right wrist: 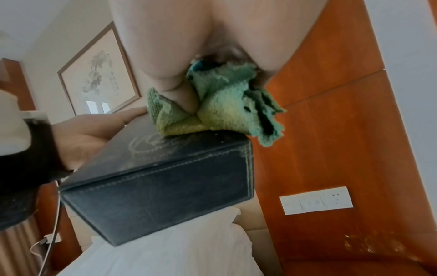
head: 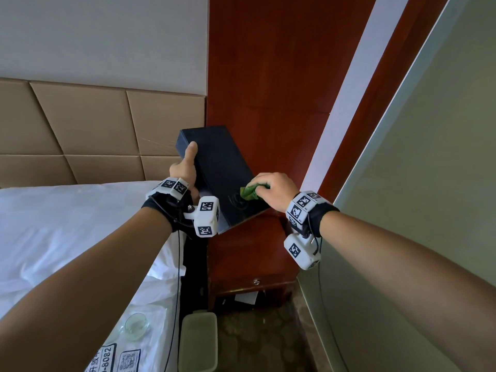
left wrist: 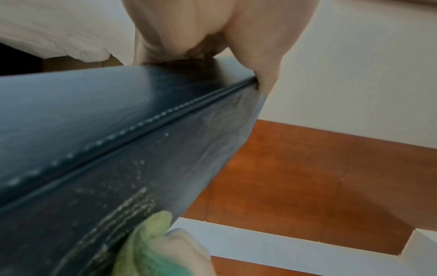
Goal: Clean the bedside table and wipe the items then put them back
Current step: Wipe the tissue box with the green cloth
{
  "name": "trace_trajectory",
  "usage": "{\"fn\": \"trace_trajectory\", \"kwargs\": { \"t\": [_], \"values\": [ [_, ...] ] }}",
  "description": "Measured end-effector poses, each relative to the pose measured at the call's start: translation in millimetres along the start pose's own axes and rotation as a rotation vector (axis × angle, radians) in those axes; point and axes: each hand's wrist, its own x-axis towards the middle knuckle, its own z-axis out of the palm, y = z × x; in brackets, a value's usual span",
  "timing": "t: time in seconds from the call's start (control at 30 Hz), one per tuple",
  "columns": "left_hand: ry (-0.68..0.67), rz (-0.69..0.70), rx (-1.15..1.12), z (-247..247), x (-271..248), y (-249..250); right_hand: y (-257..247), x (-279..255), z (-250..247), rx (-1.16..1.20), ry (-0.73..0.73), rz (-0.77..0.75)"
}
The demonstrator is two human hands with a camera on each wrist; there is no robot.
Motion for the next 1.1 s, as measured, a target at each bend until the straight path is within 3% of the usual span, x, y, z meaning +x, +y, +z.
{"fn": "trace_trajectory", "kwargs": {
  "t": [0.17,0.23,0.33,0.47,0.6,0.77,0.97,1.03,1.1],
  "values": [
    [0.019,0.037,0.036,-3.7,2.4,-6.5,9.3,1.0,3.2,0.032,-0.155,0.089],
    [0.021,0.063,0.041,-3.3,1.6,-7.0,9.9,5.1,0.5,0.15,-0.082,0.138],
    [0.018,0.063,0.024,-1.2,-3.3,-3.4,6.2,12.7,-5.4,0.326,0.137,0.188],
    [-0.006,0.081,0.018,2.2,-6.6,-2.8,0.6,22.5,-5.9,0.203,0.236,0.137],
    [0.054,0.098,0.027,7.2,-14.5,0.4,-2.2,17.9,4.8,0.079,0.155,-0.01],
    [0.144,0.066,-0.024,7.2,-14.2,-0.6,-5.2,4.5,12.4,0.128,0.042,-0.137],
    [0.148,0.059,-0.021,4.0,-19.8,-1.1,-0.8,-1.9,3.2,0.14,-0.174,-0.054],
    [0.128,0.066,-0.033,3.7,-18.9,-0.8,5.2,2.9,-0.6,0.232,-0.083,0.046],
    [0.12,0.06,-0.051,4.3,-16.1,-1.1,11.3,8.9,-5.7,0.298,0.138,0.163]
  ]
}}
